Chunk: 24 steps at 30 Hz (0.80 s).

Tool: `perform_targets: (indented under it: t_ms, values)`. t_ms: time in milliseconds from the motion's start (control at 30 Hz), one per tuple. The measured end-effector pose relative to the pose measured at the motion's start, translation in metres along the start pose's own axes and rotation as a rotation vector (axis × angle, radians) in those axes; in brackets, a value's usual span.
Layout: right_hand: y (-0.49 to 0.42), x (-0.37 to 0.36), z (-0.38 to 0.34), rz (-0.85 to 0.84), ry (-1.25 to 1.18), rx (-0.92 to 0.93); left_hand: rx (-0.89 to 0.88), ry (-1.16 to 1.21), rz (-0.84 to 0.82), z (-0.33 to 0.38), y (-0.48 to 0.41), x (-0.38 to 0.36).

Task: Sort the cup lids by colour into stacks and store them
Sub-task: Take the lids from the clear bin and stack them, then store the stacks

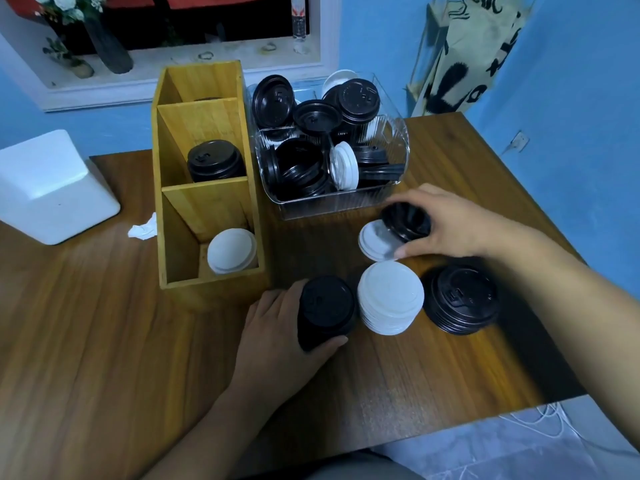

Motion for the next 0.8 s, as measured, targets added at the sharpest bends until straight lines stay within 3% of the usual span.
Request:
perform_targets:
  t_ms: [133,233,367,433,533,633,800]
  values:
    - [0.035,0.000,0.035,0.032,0.330,-0.434,0.002,-0.004,-0.014,-0.001,-0.001,-0.001]
    - [0.047,-0.009,0.056,-0.045,0.348,-0.572,0.022,0.008,-0.021,-0.002,0.000,-0.002]
    - [0.061,0.010,0.075,-0.129,-0.010,-0.449,0.035,0.025,-0.001,0.001,0.001,-0.002]
    - [0.064,0.016,0.076,-0.202,0.027,-0.304,0.034,0.018,0.010,0.002,0.001,-0.001]
    - [0.062,0.003,0.077,-0.246,0.111,-0.245,0.059,0.007,0.010,0.003,0.001,-0.001]
    - [0.057,-0.005,0.076,-0.141,0.096,-0.177,0.082,-0.004,0.008,0.005,0.001,0.000]
    - [0.076,0.012,0.069,0.093,0.001,-0.258,0.064,0.000,0.011,0.008,0.000,0.001]
Point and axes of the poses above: each hand's wrist, its own y-axis away from the middle knuckle, its own x-axis out of the back of the hand, z = x × y, the point moved 4 cm from there along -y, towards the middle knuckle
